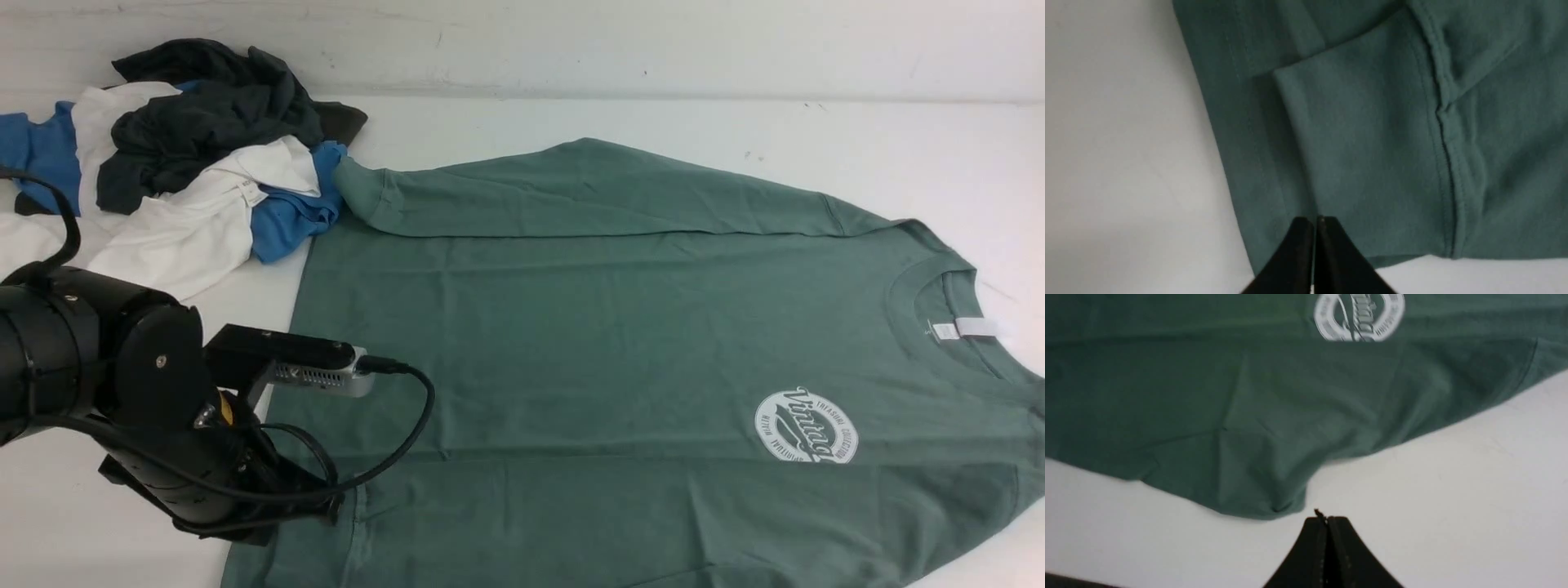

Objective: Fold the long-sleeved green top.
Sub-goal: Use the left arm to clamp the cuff closest to it

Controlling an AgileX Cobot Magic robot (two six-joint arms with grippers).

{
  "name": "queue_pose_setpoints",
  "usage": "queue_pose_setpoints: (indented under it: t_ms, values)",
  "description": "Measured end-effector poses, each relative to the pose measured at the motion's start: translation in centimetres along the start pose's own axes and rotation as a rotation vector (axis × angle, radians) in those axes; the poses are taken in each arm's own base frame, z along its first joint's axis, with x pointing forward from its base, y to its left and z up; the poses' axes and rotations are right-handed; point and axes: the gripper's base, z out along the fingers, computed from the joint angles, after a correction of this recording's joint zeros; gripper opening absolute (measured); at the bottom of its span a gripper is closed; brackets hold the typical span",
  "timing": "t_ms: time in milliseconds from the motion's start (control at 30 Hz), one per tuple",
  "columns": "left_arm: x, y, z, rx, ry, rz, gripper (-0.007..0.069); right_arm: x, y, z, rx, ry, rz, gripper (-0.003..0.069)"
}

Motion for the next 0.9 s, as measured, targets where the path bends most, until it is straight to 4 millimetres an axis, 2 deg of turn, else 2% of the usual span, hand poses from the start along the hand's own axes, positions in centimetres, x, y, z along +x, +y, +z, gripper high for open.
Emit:
queue_pose_setpoints:
  t_ms: [100, 167, 367, 433, 533, 767, 900]
  values:
    - [-1.0, 0.0, -0.1, -0.004, -0.110, 0.023, 0.0013, -1.5, -0.7, 2.2, -0.012, 0.113, -0.017, -0.0015]
    - [-1.6, 0.0, -0.1, 0.000, -0.177, 0.026, 0.0060, -1.9, -0.7, 3.1, -0.042, 0.149, -0.029, -0.0015]
    - [-2.1, 0.0, 0.7, 0.005, -0.189, -0.059, 0.0251, -2.1, -0.2, 3.3, -0.112, 0.139, -0.064, -0.0015]
    - [-2.1, 0.0, 1.9, 0.002, -0.147, -0.121, 0.0349, -2.2, 0.0, 3.3, -0.128, 0.134, -0.065, -0.0015]
    - [-2.0, 0.0, 3.0, -0.005, -0.105, -0.173, 0.0409, -2.2, 0.1, 3.3, -0.138, 0.131, -0.062, -0.0015]
    - [-2.0, 0.0, 3.5, -0.007, -0.091, -0.199, 0.0411, -2.2, 0.1, 3.3, -0.140, 0.130, -0.069, -0.0015]
    - [-2.0, 0.0, 3.8, -0.009, -0.084, -0.200, 0.0350, -2.2, 0.1, 3.3, -0.141, 0.129, -0.072, -0.0015]
